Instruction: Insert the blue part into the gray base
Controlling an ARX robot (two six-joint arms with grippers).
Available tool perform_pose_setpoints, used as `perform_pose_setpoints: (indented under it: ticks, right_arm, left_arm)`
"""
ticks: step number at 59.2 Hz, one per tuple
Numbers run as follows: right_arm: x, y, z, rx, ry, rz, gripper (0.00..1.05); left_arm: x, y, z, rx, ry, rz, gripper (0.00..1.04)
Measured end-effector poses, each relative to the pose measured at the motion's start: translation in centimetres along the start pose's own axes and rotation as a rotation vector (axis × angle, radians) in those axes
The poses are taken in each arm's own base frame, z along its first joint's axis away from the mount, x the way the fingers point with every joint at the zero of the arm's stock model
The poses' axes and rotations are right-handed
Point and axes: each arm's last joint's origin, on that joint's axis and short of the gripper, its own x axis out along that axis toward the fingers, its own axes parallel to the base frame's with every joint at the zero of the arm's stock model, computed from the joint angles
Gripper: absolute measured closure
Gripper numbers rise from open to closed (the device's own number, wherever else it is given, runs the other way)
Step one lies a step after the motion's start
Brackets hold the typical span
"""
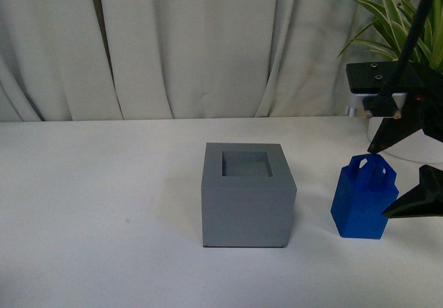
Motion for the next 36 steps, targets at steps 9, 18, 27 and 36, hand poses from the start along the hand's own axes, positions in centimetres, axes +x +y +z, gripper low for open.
perform_pose_setpoints:
  ticks: [9,18,27,36]
  right_arm:
    - [1.0,-0.2,0.5,-0.017,0.036,0.056,0.09]
    - [1.9,-0.6,0.6,-0.023,0.057,0.069,0.09]
    - [2.3,-0.7,0.5,-0.026,0.083,0.098,0.09]
    - [2.5,-1.2,0.6,-0.028,0.094,0.091,0.19]
  left_arm:
    - [0.0,0.0,0.0,0.0,0.0,0.0,1.01]
    - [0.0,0.0,0.0,0.0,0.0,0.0,1.01]
    - [0.0,0.0,0.0,0.0,0.0,0.0,1.01]
    - [0.0,0.0,0.0,0.0,0.0,0.0,1.01]
